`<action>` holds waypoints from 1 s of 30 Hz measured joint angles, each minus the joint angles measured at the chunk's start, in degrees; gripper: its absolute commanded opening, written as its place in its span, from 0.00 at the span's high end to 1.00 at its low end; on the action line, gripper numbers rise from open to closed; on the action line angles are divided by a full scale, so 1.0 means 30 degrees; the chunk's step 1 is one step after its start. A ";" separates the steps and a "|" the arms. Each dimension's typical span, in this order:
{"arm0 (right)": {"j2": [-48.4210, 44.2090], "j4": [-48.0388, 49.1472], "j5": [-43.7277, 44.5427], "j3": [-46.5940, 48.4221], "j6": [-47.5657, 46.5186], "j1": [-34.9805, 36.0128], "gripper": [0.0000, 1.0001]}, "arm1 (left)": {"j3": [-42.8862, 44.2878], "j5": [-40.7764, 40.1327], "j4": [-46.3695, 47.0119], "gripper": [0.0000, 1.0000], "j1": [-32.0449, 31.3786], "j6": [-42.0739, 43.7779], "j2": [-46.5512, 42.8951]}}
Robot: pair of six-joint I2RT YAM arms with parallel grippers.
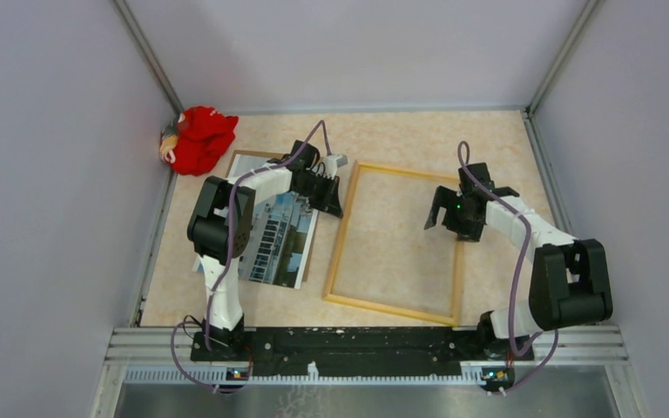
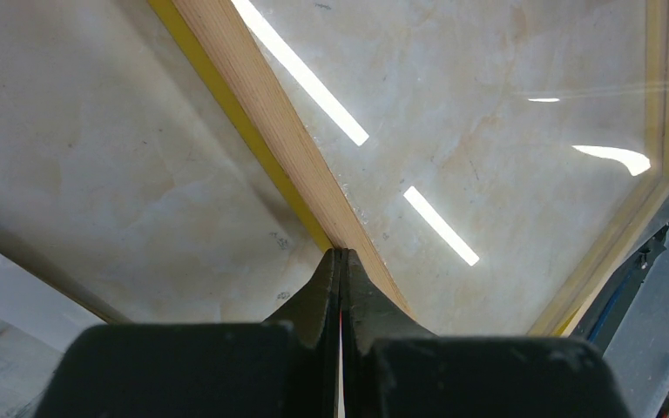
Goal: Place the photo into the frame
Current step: Place the photo frame item in the photo frame.
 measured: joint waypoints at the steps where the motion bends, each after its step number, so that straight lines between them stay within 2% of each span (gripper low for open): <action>1: 0.0007 -0.0073 0.0270 0.0117 -0.0015 0.0175 0.04 | 0.0000 0.0000 0.0007 1.00 0.0000 0.0000 0.0000; 17: 0.0750 -0.1377 0.3417 0.1464 -0.0474 0.1945 0.01 | 0.0000 0.0044 0.0000 1.00 0.0007 0.0007 0.0000; 30: 0.1122 -0.1362 0.3687 0.1494 -0.0503 0.2062 0.01 | 0.0000 0.0051 0.0007 1.00 0.0007 0.0007 0.0000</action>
